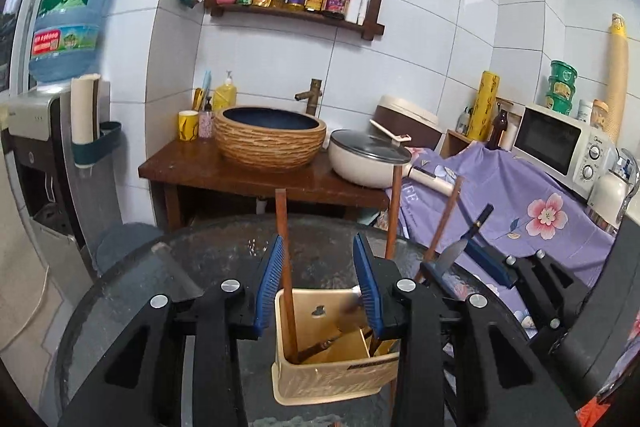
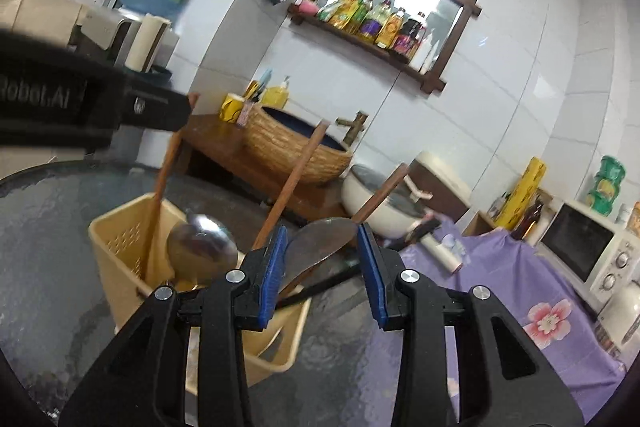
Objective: Organize utensils
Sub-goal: 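Move the open left gripper back over the table, then grasp a brown wooden chopstick with the right gripper and lift it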
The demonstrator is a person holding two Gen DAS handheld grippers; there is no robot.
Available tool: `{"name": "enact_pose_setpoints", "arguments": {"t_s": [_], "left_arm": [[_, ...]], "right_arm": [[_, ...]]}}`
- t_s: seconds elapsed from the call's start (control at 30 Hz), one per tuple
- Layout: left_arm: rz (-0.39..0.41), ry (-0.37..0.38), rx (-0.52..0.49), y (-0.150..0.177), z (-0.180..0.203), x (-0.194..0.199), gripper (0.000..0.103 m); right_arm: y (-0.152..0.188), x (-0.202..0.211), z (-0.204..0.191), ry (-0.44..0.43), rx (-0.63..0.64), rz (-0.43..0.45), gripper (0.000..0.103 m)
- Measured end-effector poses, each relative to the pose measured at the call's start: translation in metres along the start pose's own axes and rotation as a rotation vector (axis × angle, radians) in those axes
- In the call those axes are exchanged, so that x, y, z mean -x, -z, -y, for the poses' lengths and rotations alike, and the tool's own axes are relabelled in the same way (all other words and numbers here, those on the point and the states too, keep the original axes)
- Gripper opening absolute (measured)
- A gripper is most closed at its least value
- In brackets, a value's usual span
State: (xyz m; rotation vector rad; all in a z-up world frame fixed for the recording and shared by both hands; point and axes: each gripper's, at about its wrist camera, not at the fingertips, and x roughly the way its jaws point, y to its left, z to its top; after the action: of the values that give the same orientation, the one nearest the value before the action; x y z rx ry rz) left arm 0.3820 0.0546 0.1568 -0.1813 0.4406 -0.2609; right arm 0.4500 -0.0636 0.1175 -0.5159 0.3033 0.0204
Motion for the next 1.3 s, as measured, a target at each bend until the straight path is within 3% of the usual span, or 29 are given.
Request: {"name": "enact_pose_setpoints", "arguments": {"t_s": [0.07, 0.13, 0.2, 0.3, 0.4, 0.5, 0.7, 0.87, 1.0, 1.3], "left_arm": [[-0.008, 0.006, 0.014, 0.005, -0.004, 0.002, 0.035], [-0.007, 0.007, 0.017, 0.009, -0.006, 0.006, 0.037], [0.000, -0.004, 0.021, 0.014, -0.009, 0.010, 0.051], [0.009, -0.028, 0.031, 0.024, -0.015, 0.017, 0.059], [-0.044, -0.055, 0.024, 0.038, -0.020, 0.018, 0.073], [-0.108, -0.082, 0.020, 0.059, -0.025, 0.019, 0.079], [-0.269, -0.074, -0.028, 0.116, -0.030, 0.019, 0.080], [-0.344, -0.059, -0.046, 0.155, -0.030, 0.026, 0.080], [-0.365, -0.038, -0.042, 0.171, -0.025, 0.032, 0.079], [-0.378, -0.041, -0.055, 0.192, -0.015, 0.041, 0.079]], "right_arm": [[0.009, -0.001, -0.004, -0.022, -0.008, -0.007, 0.037], [0.014, -0.002, -0.006, -0.027, -0.006, -0.014, 0.048], [0.019, 0.001, -0.006, -0.044, -0.017, -0.012, 0.058], [0.025, 0.013, -0.002, -0.067, -0.059, 0.005, 0.059], [0.033, 0.030, 0.001, -0.121, -0.100, 0.004, 0.060], [0.045, 0.046, 0.000, -0.212, -0.130, -0.030, 0.064], [0.088, 0.057, -0.011, -0.416, -0.185, -0.212, 0.064], [0.130, 0.043, -0.013, -0.420, -0.285, -0.393, 0.064], [0.156, 0.028, -0.009, -0.425, -0.400, -0.505, 0.056], [0.156, 0.008, -0.013, -0.414, -0.440, -0.578, 0.049]]}}
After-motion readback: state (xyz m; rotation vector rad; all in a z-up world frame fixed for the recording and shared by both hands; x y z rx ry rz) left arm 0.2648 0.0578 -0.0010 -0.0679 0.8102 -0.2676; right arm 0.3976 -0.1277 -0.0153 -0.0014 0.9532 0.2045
